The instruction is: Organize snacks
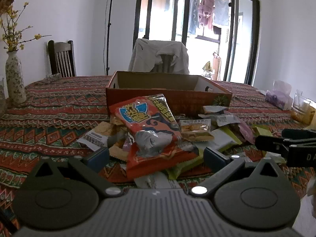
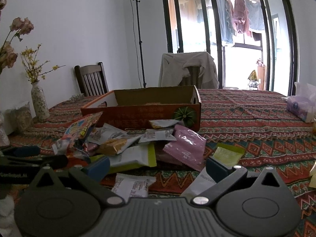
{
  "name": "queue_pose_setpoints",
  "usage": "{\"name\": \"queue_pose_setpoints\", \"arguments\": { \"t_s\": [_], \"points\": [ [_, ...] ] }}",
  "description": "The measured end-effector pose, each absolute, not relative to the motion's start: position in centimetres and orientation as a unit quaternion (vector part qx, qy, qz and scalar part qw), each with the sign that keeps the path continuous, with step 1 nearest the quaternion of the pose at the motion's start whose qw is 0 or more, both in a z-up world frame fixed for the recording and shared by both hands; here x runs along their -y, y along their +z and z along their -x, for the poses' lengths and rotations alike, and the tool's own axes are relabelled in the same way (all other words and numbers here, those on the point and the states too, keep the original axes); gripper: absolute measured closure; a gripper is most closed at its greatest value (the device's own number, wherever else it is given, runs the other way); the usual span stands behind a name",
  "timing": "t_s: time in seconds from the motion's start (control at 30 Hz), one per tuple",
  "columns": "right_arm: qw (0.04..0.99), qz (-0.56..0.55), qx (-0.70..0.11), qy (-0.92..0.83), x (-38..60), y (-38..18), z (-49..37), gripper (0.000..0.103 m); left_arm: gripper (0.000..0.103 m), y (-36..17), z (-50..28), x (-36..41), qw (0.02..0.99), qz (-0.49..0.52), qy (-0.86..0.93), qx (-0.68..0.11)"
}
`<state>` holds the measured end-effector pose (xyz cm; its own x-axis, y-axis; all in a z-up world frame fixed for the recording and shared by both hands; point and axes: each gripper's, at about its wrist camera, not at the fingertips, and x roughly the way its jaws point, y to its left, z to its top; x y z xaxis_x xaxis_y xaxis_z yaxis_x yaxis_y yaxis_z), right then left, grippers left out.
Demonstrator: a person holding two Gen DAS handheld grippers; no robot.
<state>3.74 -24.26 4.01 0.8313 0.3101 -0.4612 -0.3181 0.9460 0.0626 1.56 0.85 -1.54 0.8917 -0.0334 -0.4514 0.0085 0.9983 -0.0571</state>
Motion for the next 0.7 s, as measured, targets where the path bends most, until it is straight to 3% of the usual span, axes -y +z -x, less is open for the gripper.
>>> {"name": "queue_pose_setpoints", "arguments": {
  "t_s": [0.7],
  "points": [
    [0.956, 0.008, -0.243, 0.163, 23.97, 3.96, -4.06, 0.000, 0.000, -1.43, -1.82, -1.09, 0.972, 0.032, -0.012, -0.231]
  ]
}}
